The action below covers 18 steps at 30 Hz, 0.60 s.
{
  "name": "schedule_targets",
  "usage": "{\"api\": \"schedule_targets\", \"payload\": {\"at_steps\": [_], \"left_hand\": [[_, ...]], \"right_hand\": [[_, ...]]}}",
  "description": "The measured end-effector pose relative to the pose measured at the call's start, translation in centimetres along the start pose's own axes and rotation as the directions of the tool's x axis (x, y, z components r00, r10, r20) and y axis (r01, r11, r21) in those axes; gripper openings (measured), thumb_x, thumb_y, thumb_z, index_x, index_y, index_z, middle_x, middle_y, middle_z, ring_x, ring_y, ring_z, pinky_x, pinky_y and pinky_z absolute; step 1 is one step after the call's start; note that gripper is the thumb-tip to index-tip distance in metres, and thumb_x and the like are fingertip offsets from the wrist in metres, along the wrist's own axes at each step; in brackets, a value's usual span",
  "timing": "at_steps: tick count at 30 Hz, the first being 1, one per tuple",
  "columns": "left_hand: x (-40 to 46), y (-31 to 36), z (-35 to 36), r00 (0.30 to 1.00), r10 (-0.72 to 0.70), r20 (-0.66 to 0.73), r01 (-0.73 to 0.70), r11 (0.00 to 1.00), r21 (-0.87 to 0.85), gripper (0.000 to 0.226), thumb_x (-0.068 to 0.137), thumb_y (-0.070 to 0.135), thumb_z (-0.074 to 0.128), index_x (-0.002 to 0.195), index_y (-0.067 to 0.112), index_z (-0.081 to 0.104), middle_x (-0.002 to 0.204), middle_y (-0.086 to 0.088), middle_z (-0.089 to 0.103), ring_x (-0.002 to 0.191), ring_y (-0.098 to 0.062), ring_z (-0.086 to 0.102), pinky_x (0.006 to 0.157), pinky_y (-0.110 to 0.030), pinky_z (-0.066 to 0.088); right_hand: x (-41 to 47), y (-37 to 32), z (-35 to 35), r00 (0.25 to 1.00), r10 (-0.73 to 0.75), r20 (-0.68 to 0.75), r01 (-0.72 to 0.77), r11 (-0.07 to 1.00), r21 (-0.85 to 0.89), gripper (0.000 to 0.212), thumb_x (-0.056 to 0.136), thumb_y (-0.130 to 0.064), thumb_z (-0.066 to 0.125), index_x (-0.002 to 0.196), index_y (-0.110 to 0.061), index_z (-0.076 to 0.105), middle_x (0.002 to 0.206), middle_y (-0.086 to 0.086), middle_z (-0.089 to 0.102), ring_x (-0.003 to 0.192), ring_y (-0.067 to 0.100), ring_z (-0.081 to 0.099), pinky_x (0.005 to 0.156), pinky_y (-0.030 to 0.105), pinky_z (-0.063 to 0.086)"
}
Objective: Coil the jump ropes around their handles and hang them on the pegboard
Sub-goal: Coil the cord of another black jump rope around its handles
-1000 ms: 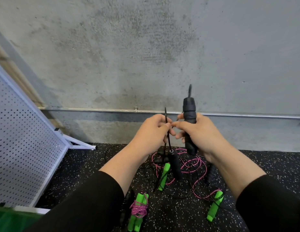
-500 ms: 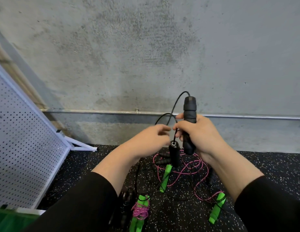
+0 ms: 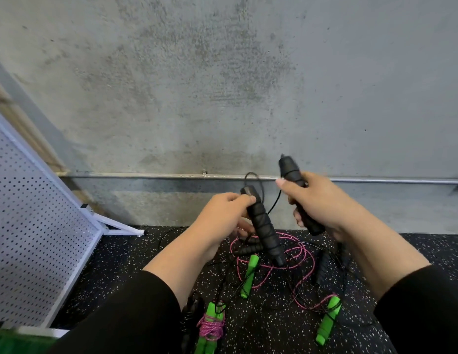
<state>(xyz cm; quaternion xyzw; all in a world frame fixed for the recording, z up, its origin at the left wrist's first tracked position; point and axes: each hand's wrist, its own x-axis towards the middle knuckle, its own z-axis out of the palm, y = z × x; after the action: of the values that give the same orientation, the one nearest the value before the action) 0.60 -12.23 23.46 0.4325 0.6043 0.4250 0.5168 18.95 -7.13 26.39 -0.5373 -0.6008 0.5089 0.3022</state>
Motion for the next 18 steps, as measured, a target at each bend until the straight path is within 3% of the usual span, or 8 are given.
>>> {"api": "schedule_targets", "payload": {"at_steps": [4, 7, 11, 14, 18], "left_hand": [[0.2, 0.1, -0.3, 0.999, -0.048, -0.022, 0.044, 0.987, -0.155, 0.022, 0.101, 0.027, 0.06, 0.085, 0.012, 0.06, 0.054, 0.008, 0.059, 0.06, -0.024, 0.064, 0.06, -0.032, 0.052], [0.1, 0.2, -0.3, 0.999, -0.04, -0.005, 0.038, 0.976, -0.215, 0.02, 0.101, 0.026, 0.061, 0.088, 0.011, 0.061, 0.055, 0.006, 0.061, 0.061, -0.024, 0.065, 0.064, -0.034, 0.052], [0.3, 0.0, -0.3, 0.998, 0.002, -0.055, -0.015, 0.972, -0.234, 0.022, 0.1, 0.027, 0.062, 0.084, 0.012, 0.06, 0.056, 0.007, 0.062, 0.066, -0.025, 0.065, 0.07, -0.037, 0.055], [0.5, -0.2, -0.6, 0.994, 0.017, -0.105, -0.04, 0.973, -0.229, 0.022, 0.099, 0.03, 0.064, 0.088, 0.011, 0.063, 0.058, 0.008, 0.063, 0.066, -0.022, 0.065, 0.07, -0.035, 0.056], [0.6, 0.1, -0.9, 0.99, 0.004, -0.143, -0.043, 0.962, -0.27, 0.023, 0.098, 0.03, 0.065, 0.091, 0.009, 0.064, 0.061, 0.004, 0.065, 0.064, -0.024, 0.064, 0.067, -0.035, 0.055]], "right_hand": [[-0.2, -0.2, 0.7, 0.997, -0.045, 0.064, 0.052, 0.991, -0.122, 0.015, 0.093, -0.019, 0.072, 0.101, -0.008, 0.067, 0.065, 0.006, 0.059, 0.056, 0.021, 0.056, 0.048, 0.026, 0.045], [-0.4, -0.2, 1.6, 0.997, -0.075, 0.03, 0.079, 0.986, -0.144, 0.009, 0.088, -0.026, 0.078, 0.087, -0.017, 0.076, 0.06, -0.001, 0.065, 0.053, 0.015, 0.056, 0.048, 0.022, 0.042], [-1.0, -0.1, 3.1, 0.997, -0.034, 0.062, 0.035, 0.999, -0.022, 0.017, 0.095, -0.033, 0.068, 0.098, -0.018, 0.076, 0.088, 0.006, 0.078, 0.065, 0.006, 0.066, 0.054, 0.015, 0.051], [-1.2, -0.2, 3.5, 0.996, -0.012, 0.086, 0.013, 1.0, -0.009, 0.018, 0.1, -0.034, 0.061, 0.105, -0.02, 0.072, 0.094, 0.007, 0.077, 0.075, 0.013, 0.071, 0.056, 0.019, 0.053], [-1.3, -0.4, 3.2, 0.987, -0.002, 0.163, -0.003, 1.0, 0.031, 0.018, 0.102, -0.028, 0.058, 0.109, -0.015, 0.068, 0.094, 0.015, 0.077, 0.086, 0.035, 0.075, 0.069, 0.039, 0.062]]}}
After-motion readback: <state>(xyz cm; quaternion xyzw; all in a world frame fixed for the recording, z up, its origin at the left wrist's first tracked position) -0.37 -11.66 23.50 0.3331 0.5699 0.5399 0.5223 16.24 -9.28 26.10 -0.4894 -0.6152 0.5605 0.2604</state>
